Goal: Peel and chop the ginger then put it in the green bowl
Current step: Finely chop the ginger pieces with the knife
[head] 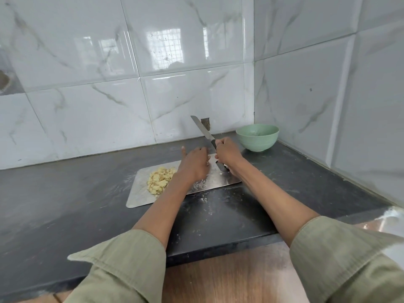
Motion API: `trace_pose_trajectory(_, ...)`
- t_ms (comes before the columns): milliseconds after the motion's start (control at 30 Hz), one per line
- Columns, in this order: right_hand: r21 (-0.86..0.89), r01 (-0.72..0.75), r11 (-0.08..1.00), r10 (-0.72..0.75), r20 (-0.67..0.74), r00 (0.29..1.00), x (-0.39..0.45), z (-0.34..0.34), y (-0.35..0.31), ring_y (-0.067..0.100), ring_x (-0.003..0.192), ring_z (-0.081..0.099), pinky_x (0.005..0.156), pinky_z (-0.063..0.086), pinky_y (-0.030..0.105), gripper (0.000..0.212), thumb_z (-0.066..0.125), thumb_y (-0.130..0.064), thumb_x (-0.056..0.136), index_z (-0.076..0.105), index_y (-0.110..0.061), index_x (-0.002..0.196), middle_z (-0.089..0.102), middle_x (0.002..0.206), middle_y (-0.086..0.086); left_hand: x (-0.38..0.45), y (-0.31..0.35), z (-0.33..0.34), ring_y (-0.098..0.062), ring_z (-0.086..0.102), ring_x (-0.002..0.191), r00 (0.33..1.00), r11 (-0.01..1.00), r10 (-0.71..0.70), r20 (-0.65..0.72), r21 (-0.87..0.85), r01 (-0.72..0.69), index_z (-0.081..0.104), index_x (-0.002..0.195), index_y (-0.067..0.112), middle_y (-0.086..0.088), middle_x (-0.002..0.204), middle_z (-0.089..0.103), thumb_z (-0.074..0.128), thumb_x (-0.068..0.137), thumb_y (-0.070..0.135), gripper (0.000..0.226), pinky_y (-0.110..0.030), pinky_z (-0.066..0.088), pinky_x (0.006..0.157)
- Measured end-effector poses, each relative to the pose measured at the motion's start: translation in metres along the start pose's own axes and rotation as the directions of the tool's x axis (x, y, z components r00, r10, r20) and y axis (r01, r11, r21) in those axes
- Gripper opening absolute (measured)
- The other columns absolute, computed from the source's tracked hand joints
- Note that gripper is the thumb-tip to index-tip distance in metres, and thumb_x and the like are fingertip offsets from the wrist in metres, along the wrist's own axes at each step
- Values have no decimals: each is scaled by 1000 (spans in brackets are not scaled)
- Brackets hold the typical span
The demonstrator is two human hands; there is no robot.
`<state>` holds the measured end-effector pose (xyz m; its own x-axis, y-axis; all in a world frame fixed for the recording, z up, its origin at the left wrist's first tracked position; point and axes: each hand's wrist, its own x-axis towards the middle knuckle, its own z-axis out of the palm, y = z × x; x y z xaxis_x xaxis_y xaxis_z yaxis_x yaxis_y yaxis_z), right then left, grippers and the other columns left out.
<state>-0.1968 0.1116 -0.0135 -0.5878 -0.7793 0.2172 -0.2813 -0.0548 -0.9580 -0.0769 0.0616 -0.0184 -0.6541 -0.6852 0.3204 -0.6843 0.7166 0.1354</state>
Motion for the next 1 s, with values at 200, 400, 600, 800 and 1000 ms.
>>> trace_pose_trajectory(200, -7, -8, 1000, 7, -2, 1000, -2, -3, 1, 22, 76, 53, 64, 37, 38, 27, 41, -18, 106, 48, -19, 80, 57, 78, 5, -2, -7, 0, -29, 61, 115, 995, 994, 21, -103, -107, -32, 63, 119, 16, -5, 116, 69, 58, 96, 11, 24, -55, 22, 123)
trace_pose_trajectory(400, -22, -28, 999, 28, -4, 1000, -1, -5, -1, 17, 68, 52, 54, 36, 30, 27, 42, -23, 108, 48, -22, 82, 59, 80, 3, -3, -12, -2, -26, 65, 107, 987, 975, -21, -161, -220, -15, 71, 110, 22, -1, 107, 74, 71, 91, 14, 20, -45, 49, 101)
trace_pose_trajectory(600, -9, -45, 999, 45, 1, 999, -3, -4, -2, 19, 76, 55, 61, 41, 33, 21, 43, -27, 107, 46, -22, 87, 58, 85, 2, -5, -13, -7, -24, 64, 108, 984, 977, 8, -179, -207, -45, 76, 95, 24, 0, 110, 74, 64, 80, -7, 36, -40, 52, 89)
trace_pose_trajectory(800, -12, -33, 999, 33, -1, 999, -8, -6, -8, 21, 81, 58, 74, 46, 41, 20, 41, -28, 107, 47, -22, 90, 58, 87, 2, -14, -16, -20, -18, 66, 104, 954, 928, -132, -269, -371, 24, 77, 98, 19, 3, 113, 74, 61, 90, 3, 24, -34, 53, 92)
trace_pose_trajectory(1000, -54, 60, 997, -59, 5, 998, -24, -13, -17, 14, 64, 46, 66, 39, 35, 28, 41, -30, 108, 45, -22, 81, 50, 74, -4, -39, -17, -20, -6, 67, 101, 966, 908, 27, -256, -397, -131, 78, 101, 21, 7, 105, 76, 60, 98, 6, 23, -19, 48, 89)
